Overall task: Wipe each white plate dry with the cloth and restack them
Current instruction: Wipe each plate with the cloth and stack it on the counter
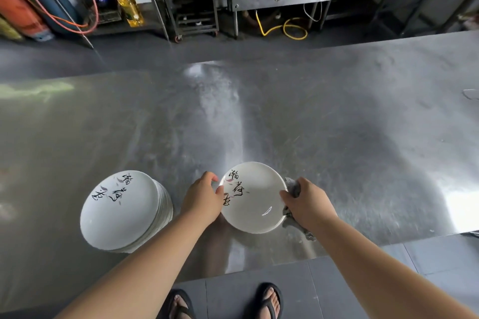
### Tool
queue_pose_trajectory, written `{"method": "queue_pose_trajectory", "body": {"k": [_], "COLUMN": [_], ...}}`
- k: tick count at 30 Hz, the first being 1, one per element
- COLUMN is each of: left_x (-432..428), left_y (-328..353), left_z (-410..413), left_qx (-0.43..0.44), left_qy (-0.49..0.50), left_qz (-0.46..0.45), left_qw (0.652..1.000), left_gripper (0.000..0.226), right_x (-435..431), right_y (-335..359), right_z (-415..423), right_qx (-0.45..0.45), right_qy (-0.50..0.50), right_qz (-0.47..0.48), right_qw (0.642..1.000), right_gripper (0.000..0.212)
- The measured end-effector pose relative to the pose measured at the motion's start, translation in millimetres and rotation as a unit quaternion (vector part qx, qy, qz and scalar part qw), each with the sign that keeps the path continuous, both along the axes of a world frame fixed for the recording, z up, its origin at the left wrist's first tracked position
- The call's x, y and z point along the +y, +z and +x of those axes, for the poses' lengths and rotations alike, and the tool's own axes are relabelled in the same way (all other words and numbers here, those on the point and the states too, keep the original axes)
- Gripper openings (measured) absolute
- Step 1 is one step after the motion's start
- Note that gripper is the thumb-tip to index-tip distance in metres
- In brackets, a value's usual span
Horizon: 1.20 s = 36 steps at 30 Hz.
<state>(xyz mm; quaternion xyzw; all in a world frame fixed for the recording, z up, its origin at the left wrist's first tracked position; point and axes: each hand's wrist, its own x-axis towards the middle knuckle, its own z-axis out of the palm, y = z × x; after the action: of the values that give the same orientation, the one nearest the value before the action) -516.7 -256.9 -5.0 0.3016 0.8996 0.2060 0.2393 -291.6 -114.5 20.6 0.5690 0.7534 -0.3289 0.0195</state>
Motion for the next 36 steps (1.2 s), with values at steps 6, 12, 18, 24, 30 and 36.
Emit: {"method": "queue_pose_trajectory", "body": {"k": [6, 12, 18, 24, 30, 36], "left_x": [-47, -130, -218, -263, -264, -254], "left_y": [30, 53, 43, 7, 2, 8], "left_z": [-50, -117, -173, -192, -192, -195], "left_qx": [0.0, 0.035, 0.059, 0.013, 0.024, 0.024], "left_qy": [0.029, 0.069, 0.171, 0.139, 0.066, 0.063], "left_qz": [0.012, 0.011, 0.005, 0.0, 0.018, -0.008], "left_qw": [0.999, 0.997, 0.983, 0.99, 0.997, 0.998], "left_gripper": [0.014, 0.009, 0.018, 0.02, 0.021, 0.035], "right_x": [-23, -77, -138, -172, -181, -184], "right_y": [28, 41, 39, 27, 18, 13], "right_z": [-50, -139, -207, -232, -237, -237], "right_qx": [0.015, 0.053, 0.072, 0.063, 0.009, 0.014], "right_qy": [0.063, 0.158, 0.2, 0.186, 0.141, 0.135], "right_qz": [-0.011, -0.044, -0.097, -0.15, -0.027, -0.027], "right_qw": [0.998, 0.985, 0.972, 0.969, 0.99, 0.99], "right_gripper": [0.023, 0.023, 0.022, 0.011, 0.018, 0.018]}}
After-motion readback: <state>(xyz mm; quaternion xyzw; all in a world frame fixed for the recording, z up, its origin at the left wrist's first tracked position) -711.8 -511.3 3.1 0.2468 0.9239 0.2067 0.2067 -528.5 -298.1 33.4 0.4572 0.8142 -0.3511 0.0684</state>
